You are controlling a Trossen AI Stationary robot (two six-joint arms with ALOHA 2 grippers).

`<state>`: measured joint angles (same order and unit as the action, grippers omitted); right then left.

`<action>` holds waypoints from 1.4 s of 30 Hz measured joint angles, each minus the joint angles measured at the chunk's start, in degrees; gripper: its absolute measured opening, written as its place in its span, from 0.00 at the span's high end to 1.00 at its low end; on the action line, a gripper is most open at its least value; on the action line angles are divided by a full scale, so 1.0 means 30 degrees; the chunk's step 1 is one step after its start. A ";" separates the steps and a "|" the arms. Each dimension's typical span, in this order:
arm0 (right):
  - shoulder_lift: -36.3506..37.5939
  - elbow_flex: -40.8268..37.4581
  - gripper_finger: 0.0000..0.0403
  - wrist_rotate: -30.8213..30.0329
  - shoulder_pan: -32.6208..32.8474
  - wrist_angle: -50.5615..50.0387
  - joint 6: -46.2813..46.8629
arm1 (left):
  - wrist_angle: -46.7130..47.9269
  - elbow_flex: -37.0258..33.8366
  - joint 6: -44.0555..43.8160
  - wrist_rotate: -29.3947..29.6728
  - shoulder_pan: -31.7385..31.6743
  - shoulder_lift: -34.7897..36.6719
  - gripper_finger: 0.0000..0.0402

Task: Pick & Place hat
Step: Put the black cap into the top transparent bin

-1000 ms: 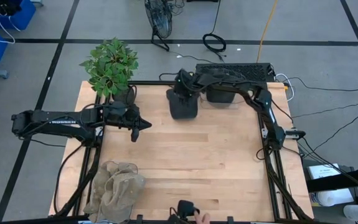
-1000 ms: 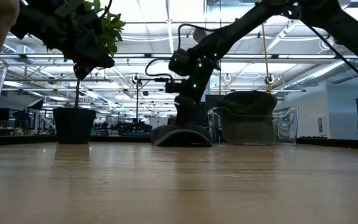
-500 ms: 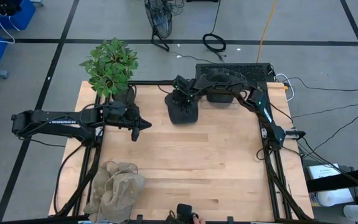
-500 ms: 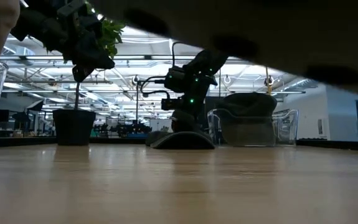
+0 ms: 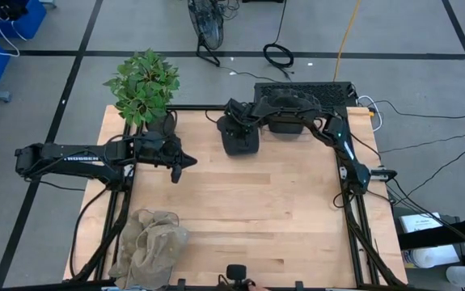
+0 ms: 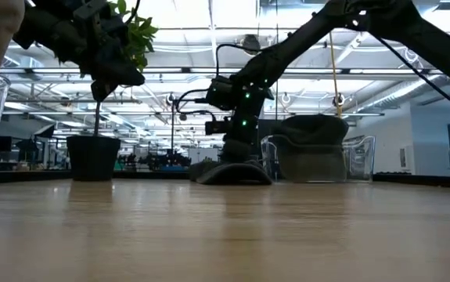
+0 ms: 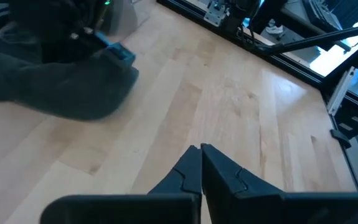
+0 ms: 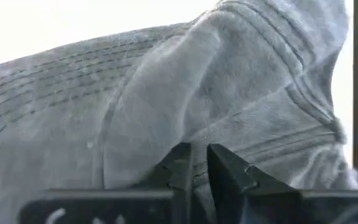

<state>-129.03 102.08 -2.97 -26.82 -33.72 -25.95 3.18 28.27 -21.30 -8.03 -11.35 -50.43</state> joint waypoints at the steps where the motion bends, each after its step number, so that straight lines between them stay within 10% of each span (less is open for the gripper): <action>1: 0.0287 -0.0036 0.92 0.0407 -0.0015 -0.0099 0.0000 | -0.0007 0.0000 0.0007 0.0086 0.0000 0.0000 0.96; 7: 0.2844 0.0005 0.99 0.4027 -0.0005 0.0215 0.0878 | -0.0007 0.0000 0.0233 0.0204 -0.0289 0.0000 0.98; 27: 0.6364 -0.1880 1.00 0.4017 0.1303 -0.2031 0.3067 | -0.1657 0.0224 0.0531 0.0669 -0.1173 -0.0027 0.98; 42: 1.9180 -1.6701 1.00 0.2396 0.2728 0.4259 1.0495 | 0.5864 0.9775 0.3466 0.5613 0.1719 -0.9058 0.99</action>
<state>-71.50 51.98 4.22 -18.63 -20.94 5.54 20.77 57.60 -10.90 8.81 -6.20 -77.61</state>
